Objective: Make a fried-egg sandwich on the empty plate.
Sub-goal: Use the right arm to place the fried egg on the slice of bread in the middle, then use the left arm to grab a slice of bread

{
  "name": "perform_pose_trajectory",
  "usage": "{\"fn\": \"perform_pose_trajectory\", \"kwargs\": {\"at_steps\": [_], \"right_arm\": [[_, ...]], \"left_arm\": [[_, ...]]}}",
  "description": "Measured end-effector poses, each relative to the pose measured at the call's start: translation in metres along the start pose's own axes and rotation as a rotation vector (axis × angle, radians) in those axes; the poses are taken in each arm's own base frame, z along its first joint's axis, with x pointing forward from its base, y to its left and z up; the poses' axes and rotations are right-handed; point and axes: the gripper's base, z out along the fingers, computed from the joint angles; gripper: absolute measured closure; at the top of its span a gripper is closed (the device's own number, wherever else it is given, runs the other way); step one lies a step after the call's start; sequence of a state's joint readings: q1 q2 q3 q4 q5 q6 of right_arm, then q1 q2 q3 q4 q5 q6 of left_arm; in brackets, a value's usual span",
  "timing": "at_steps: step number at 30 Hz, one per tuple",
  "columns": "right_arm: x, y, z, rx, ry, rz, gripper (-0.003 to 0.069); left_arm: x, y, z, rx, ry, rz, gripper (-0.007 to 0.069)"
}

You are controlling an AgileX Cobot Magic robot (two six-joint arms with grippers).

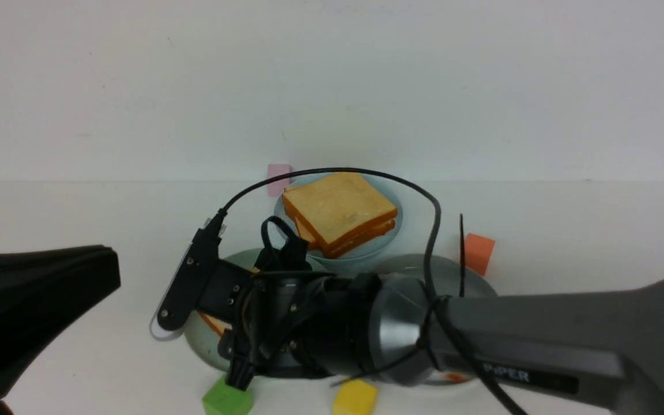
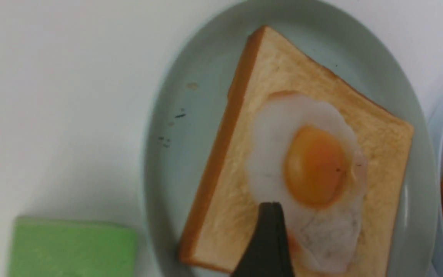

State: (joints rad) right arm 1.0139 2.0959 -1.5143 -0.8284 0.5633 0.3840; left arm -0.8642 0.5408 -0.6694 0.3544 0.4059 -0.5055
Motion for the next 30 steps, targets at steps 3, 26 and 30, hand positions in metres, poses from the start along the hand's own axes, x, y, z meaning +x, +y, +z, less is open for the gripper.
{"fn": "perform_pose_trajectory", "kwargs": {"at_steps": [3,26,30], "right_arm": [[-0.006,0.005,-0.019,0.012,0.012,-0.003,0.0076],[0.103,-0.119,-0.262,0.186,0.208,0.547,0.0669],[0.124,-0.125,-0.304,0.169,0.109,0.633,0.0670]], "left_arm": [[0.000,0.000,0.000,0.000,0.000,0.000,0.0617],[0.006,-0.005,0.110,-0.175,0.499,-0.015,0.0638],[-0.004,0.011,0.171,-0.200,0.609,-0.065,0.0638]]}}
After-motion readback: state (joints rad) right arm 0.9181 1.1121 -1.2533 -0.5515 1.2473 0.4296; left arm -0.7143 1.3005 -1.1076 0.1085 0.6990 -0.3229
